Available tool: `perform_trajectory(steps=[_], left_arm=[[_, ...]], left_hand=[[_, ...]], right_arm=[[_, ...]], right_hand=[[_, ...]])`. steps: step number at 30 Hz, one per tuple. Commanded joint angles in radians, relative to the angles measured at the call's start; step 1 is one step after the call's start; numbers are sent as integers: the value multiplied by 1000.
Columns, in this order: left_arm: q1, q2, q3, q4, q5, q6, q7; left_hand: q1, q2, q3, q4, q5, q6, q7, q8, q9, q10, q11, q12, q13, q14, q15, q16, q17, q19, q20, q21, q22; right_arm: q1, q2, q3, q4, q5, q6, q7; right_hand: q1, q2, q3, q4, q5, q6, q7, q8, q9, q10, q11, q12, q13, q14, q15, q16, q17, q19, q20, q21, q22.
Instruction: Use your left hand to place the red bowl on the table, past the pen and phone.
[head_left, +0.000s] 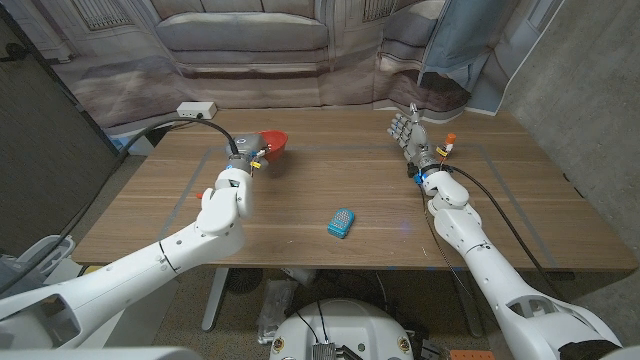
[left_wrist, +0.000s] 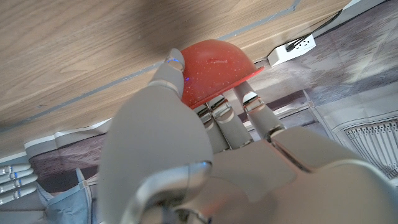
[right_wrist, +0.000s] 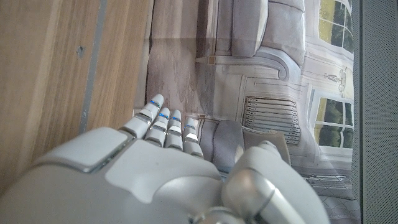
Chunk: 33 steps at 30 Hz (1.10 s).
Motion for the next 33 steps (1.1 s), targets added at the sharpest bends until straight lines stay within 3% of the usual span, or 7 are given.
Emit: perform_trajectory(steps=[1,9,23,33], left_arm=[[4,29,-28,8,-65,9,34],[2,55,-24,-5,-88,42,38],[46,89,-73,-27,-171,58,125],[37,113,-74,-33,-210,90,133]], left_hand=[[2,11,51,41,4,82,81,6,4,8,-2,0,12,4,-2,3,6,5,-122,1,4],[2,10,55,40,4,81,83,4,4,7,1,-2,16,4,-2,3,7,4,-121,1,4],[0,10,61,41,3,82,85,2,4,5,-1,-5,22,-6,-1,0,8,-2,-118,-2,4],[-2,9,64,41,3,82,90,0,4,8,0,-5,28,-6,1,3,12,-1,-119,-2,4]], right_arm=[[4,11,-6,3,-11,8,-12],[-3,9,-7,-10,-12,8,-18],[-6,14,-10,-7,-6,4,-19],[-12,10,-13,-23,-8,0,-22]], right_hand=[[2,13,-4,0,-2,8,2,2,3,5,4,-5,3,10,-3,-6,5,11,-5,-4,3],[3,13,-5,0,-2,7,2,1,3,6,3,-4,3,11,-3,-6,5,11,-5,-5,3],[3,14,-7,0,-2,8,2,2,3,5,2,-5,3,11,-3,-6,6,11,-5,-5,3],[3,14,-8,-1,-2,8,2,2,3,5,0,-5,3,12,-2,-6,6,11,-5,-5,3]])
